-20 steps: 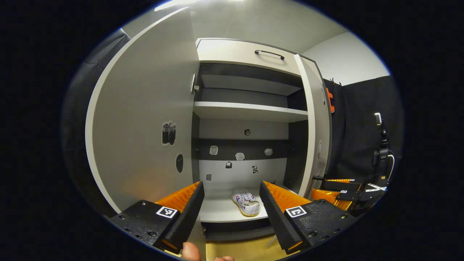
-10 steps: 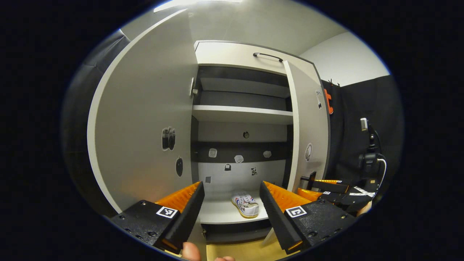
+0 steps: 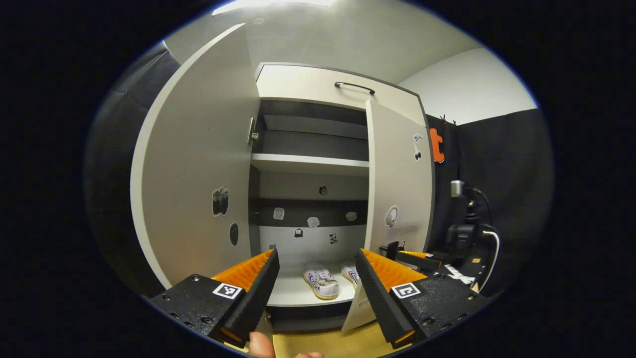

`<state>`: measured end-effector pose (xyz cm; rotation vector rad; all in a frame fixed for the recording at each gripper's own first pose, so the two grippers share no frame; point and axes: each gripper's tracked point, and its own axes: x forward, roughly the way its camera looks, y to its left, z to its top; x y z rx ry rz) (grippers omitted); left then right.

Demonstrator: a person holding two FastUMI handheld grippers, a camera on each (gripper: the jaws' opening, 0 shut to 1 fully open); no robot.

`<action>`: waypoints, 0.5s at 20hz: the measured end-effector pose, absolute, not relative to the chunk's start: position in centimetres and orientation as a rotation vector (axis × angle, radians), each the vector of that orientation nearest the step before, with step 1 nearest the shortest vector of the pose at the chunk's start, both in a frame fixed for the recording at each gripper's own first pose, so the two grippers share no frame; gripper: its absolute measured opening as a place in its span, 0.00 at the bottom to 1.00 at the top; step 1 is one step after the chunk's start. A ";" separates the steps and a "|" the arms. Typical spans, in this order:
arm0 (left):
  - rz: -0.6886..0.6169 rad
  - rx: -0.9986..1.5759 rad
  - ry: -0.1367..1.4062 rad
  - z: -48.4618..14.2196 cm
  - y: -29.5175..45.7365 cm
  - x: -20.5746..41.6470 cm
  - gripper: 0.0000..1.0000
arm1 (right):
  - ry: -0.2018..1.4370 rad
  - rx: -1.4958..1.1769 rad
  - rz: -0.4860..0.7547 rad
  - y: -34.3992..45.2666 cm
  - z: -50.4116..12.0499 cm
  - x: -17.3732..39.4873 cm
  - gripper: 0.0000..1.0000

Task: Grab one shoe with the right hand and put it into the shoe cabinet, grab the other shoe with the left hand and put it into the shoe cabinet; then close the right door with the right hand and the left door with the left hand.

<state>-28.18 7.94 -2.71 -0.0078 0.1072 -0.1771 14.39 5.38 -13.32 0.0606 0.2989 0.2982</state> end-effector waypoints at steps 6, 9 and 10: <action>-0.107 0.019 0.093 -0.7 9.2 -32.1 0.91 | 0.299 0.073 0.310 5.5 -13.3 14.4 0.84; -0.030 0.016 0.093 -0.2 11.4 -34.2 0.93 | 0.292 0.067 0.298 5.4 -13.3 14.5 0.84; 0.003 0.018 0.094 -0.1 12.5 -34.9 0.94 | 0.290 0.066 0.294 5.4 -13.3 14.5 0.84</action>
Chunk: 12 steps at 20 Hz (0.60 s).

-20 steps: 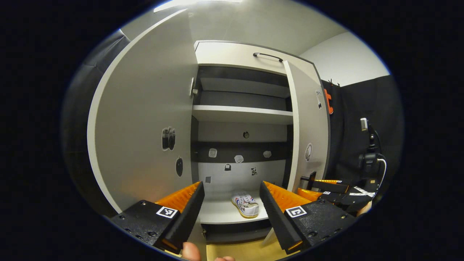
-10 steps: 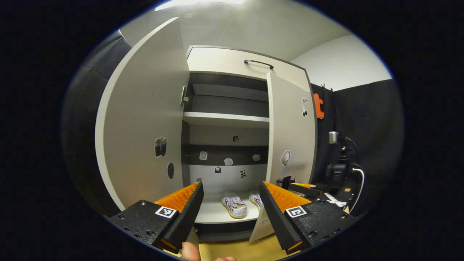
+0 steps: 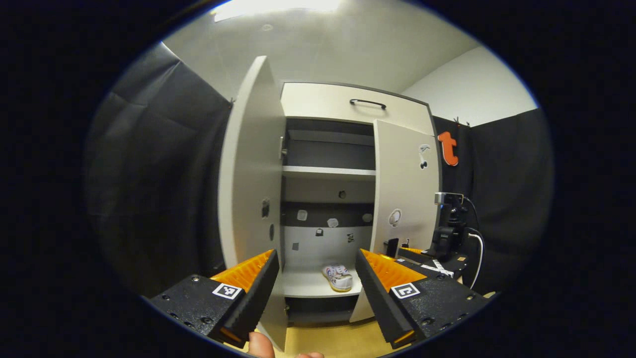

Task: Grab one shoe with the right hand and put it into the shoe cabinet, grab the other shoe with the left hand and put it into the shoe cabinet; then close the right door with the right hand and the left door with the left hand.

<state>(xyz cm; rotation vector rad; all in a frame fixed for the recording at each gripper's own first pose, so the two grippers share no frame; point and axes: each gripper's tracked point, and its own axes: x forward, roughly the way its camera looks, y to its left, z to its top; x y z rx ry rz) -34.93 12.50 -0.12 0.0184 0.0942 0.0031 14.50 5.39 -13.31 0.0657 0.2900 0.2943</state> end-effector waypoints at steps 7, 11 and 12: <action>0.224 0.011 0.078 0.6 20.3 -39.2 0.94 | 0.285 0.054 0.275 5.3 -13.5 14.5 0.85; 0.301 0.021 0.079 -0.3 23.9 -39.7 0.91 | 0.284 0.051 0.262 5.3 -13.5 14.4 0.85; 0.308 0.022 0.087 -0.8 24.6 -39.5 0.92 | 0.283 0.049 0.260 5.3 -13.6 14.4 0.85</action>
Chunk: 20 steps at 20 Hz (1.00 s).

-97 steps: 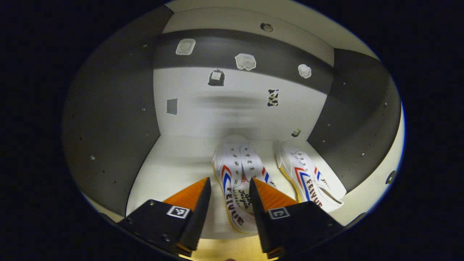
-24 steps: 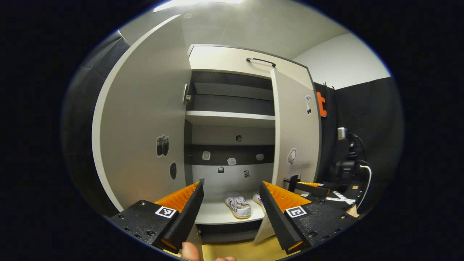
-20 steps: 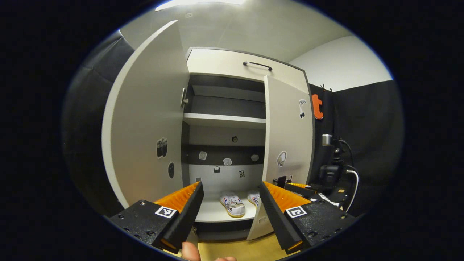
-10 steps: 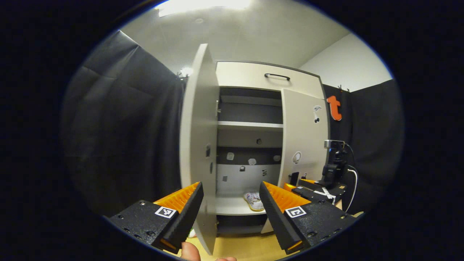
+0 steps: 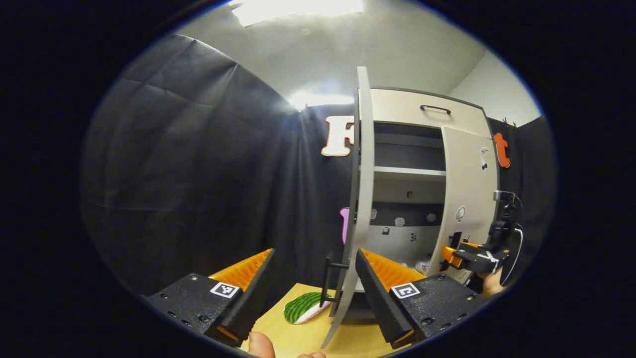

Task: Grab one shoe with the right hand and put it into the shoe cabinet, grab the other shoe with the left hand and put it into the shoe cabinet; then close the right door with the right hand and the left door with the left hand.

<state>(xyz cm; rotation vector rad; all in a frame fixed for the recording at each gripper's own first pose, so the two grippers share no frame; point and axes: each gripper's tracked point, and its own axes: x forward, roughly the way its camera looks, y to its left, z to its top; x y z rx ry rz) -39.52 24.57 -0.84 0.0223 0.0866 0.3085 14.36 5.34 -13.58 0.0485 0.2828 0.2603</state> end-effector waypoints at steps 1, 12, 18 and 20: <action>0.311 0.023 0.095 -1.5 25.2 -39.4 0.92 | 0.282 0.045 0.257 5.4 -13.6 14.4 0.85; 0.186 -0.035 0.178 -6.2 25.2 -34.7 0.90 | 0.214 0.005 0.215 4.5 -12.1 11.7 0.85; 0.083 -0.060 0.173 -6.3 24.7 -35.0 0.94 | 0.185 0.101 0.164 3.0 -10.3 9.0 0.84; 0.047 -0.077 0.174 -6.4 24.1 -34.6 0.94 | 0.189 0.114 0.135 2.1 -10.4 8.4 0.84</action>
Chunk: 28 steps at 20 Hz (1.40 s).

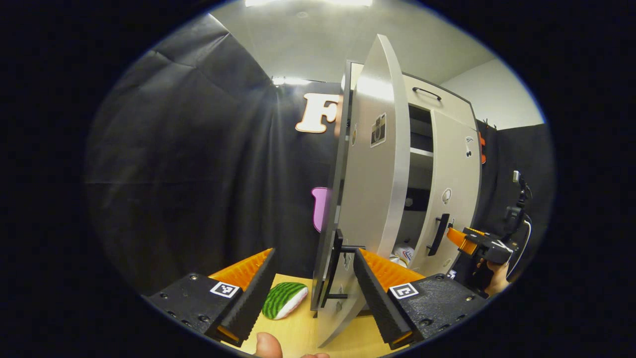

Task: Grab one shoe with the right hand and put it into the shoe cabinet, grab the other shoe with the left hand and put it into the shoe cabinet; then close the right door with the right hand and the left door with the left hand.

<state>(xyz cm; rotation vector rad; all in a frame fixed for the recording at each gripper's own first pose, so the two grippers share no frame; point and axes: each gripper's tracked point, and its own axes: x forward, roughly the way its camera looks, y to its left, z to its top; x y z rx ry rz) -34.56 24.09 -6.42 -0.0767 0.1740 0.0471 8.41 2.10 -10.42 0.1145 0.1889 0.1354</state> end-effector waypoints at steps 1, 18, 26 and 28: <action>0.022 -0.085 0.176 -6.5 23.7 -34.5 0.94 | 0.193 0.118 0.122 1.7 -10.6 8.0 0.84; -0.274 -0.095 0.267 -11.2 9.5 -27.5 0.89 | 0.252 0.137 -0.224 -15.8 -11.7 0.7 0.84; -0.295 -0.075 0.271 -12.8 5.0 -21.3 0.99 | 0.236 0.107 -0.433 -26.9 -10.2 -3.1 0.85; -0.299 -0.082 0.266 -13.0 4.7 -20.5 0.98 | 0.230 0.106 -0.470 -28.6 -9.9 -3.7 0.85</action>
